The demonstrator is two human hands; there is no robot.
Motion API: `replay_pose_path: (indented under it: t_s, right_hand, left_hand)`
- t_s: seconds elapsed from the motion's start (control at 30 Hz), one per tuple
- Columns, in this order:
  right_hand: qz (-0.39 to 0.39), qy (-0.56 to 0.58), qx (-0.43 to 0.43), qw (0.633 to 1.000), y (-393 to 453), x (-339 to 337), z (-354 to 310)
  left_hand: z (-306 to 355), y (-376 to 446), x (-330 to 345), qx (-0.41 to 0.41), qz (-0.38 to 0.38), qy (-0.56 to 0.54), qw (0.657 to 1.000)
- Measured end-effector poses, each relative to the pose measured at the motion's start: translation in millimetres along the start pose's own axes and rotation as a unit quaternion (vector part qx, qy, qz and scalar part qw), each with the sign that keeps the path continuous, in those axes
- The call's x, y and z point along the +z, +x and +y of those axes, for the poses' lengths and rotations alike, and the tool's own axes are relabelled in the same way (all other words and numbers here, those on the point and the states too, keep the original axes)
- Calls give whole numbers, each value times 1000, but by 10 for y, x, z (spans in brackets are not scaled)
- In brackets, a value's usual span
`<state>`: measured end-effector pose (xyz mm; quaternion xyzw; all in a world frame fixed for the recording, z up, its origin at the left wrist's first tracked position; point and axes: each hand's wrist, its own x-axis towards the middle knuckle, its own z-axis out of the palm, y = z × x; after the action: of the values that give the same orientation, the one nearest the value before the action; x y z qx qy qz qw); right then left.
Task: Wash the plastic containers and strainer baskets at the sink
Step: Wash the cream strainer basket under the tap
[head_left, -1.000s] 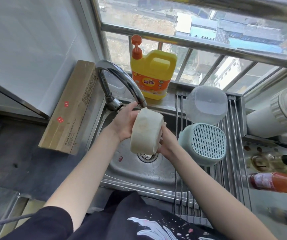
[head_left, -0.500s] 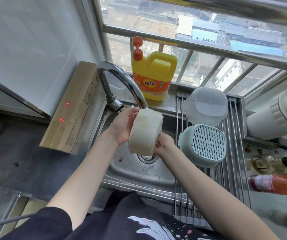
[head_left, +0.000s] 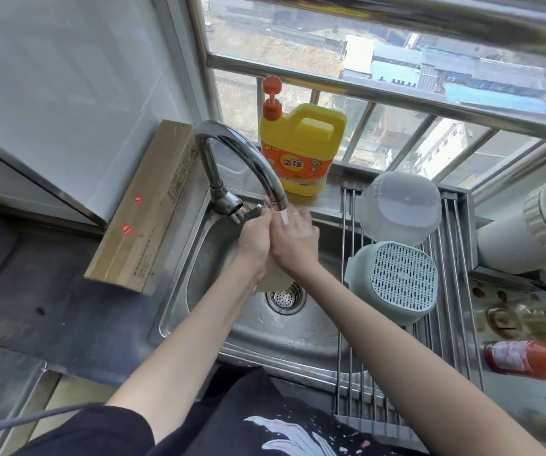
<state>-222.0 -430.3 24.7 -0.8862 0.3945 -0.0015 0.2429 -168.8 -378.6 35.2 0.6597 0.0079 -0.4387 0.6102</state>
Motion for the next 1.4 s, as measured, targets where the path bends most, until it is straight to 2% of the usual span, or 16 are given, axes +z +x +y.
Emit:
replay_pose_path:
  t_s: [0.1,0.2,0.3,0.37,0.43,0.57,0.63,0.7,0.77,0.87,0.93,1.0,1.07,1.17,1.3,1.4]
  right_hand:
    - [-70,-38,56,995,170,-194,-3]
    - [29,-58,-11,998,-59,-41,-21]
    - [151,-49,-143,977,-417,209,-6]
    - [182,-51,-188,964,-364,196,97]
    - [185,-27,-167,968,-263,103,109]
    - [95,-39,-130,986,-123,-60,-80]
    - [52,-40,-130,989,-81,-67,-124]
    - [12,-27,-124,992,-62,-77,-128]
    - [-18,-32,-94,995,-105,-103,-118]
    - [-14,-40,-61,997,-162,-152,-122]
    - [-64,91,7,994,-76,-119,-48]
    - [-117,253,75,957,36,-109,90]
    - [-141,340,67,927,73,-131,198]
    - [-141,512,115,840,9,-101,228]
    - [-180,635,333,673,-16,-136,294]
    - [-183,630,433,618,-79,-184,443]
  left_hand:
    - [-181,-101,-11,47,-3,91,995]
    - [-79,-45,20,33,33,9,999]
    - [153,191,-52,-13,19,-100,995]
    - [163,227,-75,-24,-2,-97,995]
    - [133,161,-53,-31,-19,-100,994]
    - [168,170,-88,-25,-5,-130,991]
    - [199,187,-106,-1,53,-37,998]
    - [208,165,-119,39,109,122,986]
    - [184,151,-137,67,98,211,970]
    - [145,156,-156,58,60,218,972]
    - [161,146,-190,68,51,237,968]
    - [159,136,-248,69,29,204,976]
    - [148,89,-258,-5,-68,71,995]
    - [179,1,-239,-107,-163,-53,979]
    - [242,-68,-270,-97,-261,-21,960]
    - [229,-105,-324,-81,-288,74,951]
